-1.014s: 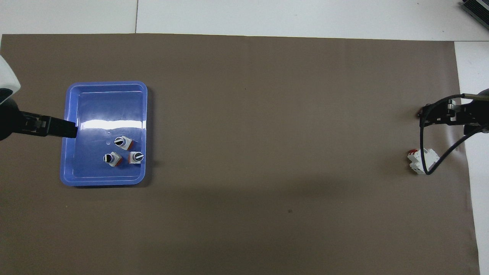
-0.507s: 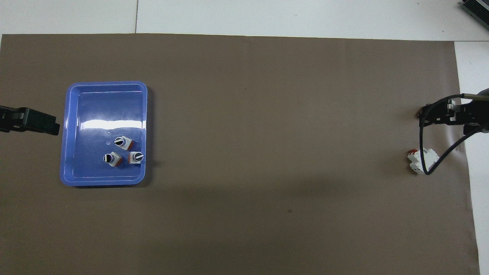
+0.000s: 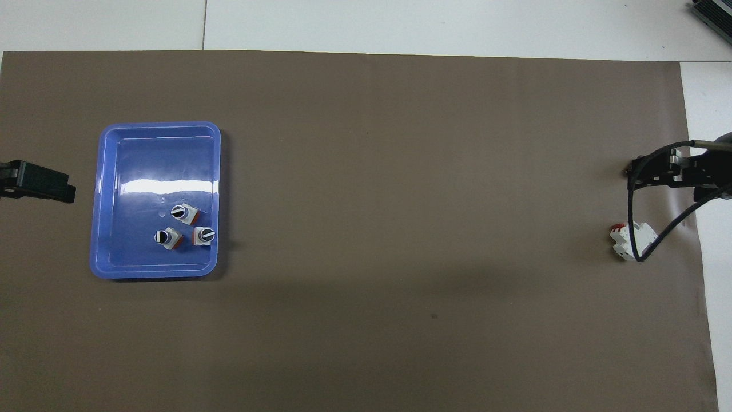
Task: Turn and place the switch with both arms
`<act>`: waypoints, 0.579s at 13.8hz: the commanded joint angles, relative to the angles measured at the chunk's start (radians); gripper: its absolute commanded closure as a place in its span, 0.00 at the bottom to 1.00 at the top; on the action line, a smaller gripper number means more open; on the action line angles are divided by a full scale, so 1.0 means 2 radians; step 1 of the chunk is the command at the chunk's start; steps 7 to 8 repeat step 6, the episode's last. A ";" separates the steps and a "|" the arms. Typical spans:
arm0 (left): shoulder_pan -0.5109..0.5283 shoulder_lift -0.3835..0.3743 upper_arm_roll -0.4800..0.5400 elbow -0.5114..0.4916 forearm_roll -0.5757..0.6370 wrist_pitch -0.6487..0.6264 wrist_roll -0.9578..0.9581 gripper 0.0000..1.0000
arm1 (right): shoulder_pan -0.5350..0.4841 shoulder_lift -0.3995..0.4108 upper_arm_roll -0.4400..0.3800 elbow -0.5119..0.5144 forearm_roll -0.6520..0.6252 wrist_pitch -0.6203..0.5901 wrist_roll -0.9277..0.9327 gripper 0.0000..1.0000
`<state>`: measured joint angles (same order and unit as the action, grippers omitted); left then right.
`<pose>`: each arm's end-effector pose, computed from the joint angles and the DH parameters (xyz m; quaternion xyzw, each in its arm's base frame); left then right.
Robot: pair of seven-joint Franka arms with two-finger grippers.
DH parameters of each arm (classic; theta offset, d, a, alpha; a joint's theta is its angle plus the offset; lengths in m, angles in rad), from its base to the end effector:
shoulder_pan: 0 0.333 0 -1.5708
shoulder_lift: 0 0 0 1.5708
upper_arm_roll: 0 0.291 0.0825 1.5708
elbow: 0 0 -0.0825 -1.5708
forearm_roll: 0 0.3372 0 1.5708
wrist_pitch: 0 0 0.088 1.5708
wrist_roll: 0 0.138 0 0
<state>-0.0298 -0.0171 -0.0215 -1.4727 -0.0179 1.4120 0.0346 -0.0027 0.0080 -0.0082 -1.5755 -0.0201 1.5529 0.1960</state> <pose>0.4841 -0.0276 0.6044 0.9987 -0.0441 -0.0219 0.0085 0.5067 -0.0083 0.5609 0.9945 -0.1033 -0.0143 0.0114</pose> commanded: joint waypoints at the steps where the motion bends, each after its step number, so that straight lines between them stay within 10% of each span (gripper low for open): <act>1: 0.007 -0.004 -0.002 0.005 0.003 -0.004 0.001 0.00 | 0.002 -0.010 -0.001 -0.015 0.000 0.020 0.010 0.01; 8: 0.010 -0.004 -0.002 0.005 0.003 -0.006 0.001 0.00 | 0.003 -0.010 -0.001 -0.014 0.000 0.021 0.009 0.00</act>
